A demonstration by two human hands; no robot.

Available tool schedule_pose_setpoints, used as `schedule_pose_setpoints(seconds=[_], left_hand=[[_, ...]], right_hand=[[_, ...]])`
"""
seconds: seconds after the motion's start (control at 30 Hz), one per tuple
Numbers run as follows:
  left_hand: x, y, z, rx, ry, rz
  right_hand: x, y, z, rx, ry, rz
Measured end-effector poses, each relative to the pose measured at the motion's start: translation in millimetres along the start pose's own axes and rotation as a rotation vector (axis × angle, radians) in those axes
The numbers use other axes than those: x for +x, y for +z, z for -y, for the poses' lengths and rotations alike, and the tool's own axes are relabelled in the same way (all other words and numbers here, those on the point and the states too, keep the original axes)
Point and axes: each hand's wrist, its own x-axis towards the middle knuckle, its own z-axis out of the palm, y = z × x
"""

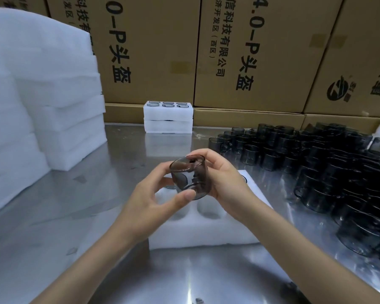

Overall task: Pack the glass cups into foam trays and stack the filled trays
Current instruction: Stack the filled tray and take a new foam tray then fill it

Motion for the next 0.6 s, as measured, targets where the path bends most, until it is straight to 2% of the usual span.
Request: schedule_pose_setpoints(seconds=[0.13,0.2,0.27,0.37,0.47,0.6], left_hand=[[1.3,-3.6,2.5,0.105,0.007,-0.065],[2.0,-6.6,4.5,0.185,0.015,-0.098],[1.6,-7.9,7.5,0.239,0.014,-0.100],[-1.7,-8.7,11.6,0.246,-0.002,-0.088],[-7.1,-12.4,13.7,0.226,0.017,-0.049],[-16.1,-20.3,14.2,0.291,0.049,0.024]], right_hand=[[-1.8,1.7,-1.0,-0.188,-0.044,-0.156],[-4.8,1.7,-1.4,-0.257,-0.095,-0.177],[-10.4,3.5,-2.4,-0.375,-0.170,-0.110],[-18.2,9.8,-5.9,-0.683,-0.310,-0.011],[-21.7,11.5,-6.6,-0.732,-0.396,0.005],[-26.1,12.3,-7.7,-0.809,-0.412,0.105]])
